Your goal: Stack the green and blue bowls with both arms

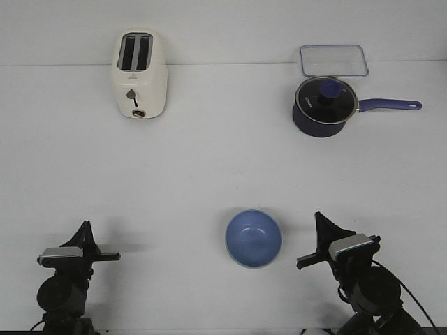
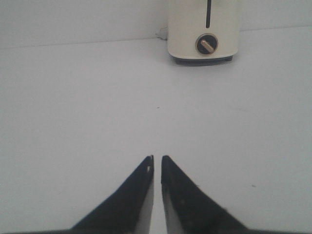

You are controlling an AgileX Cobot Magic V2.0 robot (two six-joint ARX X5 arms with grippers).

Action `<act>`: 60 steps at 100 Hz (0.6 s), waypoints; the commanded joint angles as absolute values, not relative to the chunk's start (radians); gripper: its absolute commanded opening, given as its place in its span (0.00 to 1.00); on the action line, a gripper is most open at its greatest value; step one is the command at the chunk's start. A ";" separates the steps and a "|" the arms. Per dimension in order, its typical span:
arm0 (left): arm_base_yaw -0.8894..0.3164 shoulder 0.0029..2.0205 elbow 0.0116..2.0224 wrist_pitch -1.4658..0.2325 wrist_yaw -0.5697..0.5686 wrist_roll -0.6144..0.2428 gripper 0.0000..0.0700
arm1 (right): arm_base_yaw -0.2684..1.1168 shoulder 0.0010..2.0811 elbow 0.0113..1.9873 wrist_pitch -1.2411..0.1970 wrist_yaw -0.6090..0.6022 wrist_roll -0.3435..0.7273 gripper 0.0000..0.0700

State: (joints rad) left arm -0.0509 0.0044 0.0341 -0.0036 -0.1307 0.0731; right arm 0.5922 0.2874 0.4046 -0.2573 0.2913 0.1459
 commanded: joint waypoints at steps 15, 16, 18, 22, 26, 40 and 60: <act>-0.053 0.003 0.014 0.007 -0.127 0.086 0.02 | 0.160 0.139 0.186 -0.141 -0.012 0.046 0.02; -0.053 0.003 0.014 0.007 -0.127 0.086 0.02 | 0.144 0.131 0.176 -0.139 -0.020 0.046 0.02; -0.053 0.003 0.014 0.007 -0.127 0.086 0.02 | 0.116 0.116 0.157 -0.133 -0.033 0.046 0.02; -0.053 0.003 0.014 0.007 -0.127 0.086 0.02 | 0.071 0.089 0.122 -0.126 -0.043 0.047 0.02; -0.053 0.003 0.014 0.007 -0.127 0.086 0.02 | 0.040 0.067 0.091 -0.115 -0.046 0.047 0.02; -0.054 0.003 0.014 0.007 -0.127 0.086 0.02 | 0.013 0.003 0.019 -0.106 -0.045 0.046 0.02; -0.053 0.003 0.014 0.006 -0.127 0.086 0.02 | 0.014 0.001 0.012 -0.130 -0.042 0.021 0.02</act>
State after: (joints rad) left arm -0.0509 0.0044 0.0341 -0.0044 -0.1295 0.0731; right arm 0.0128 0.0021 0.0151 -0.1413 -0.0414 0.0376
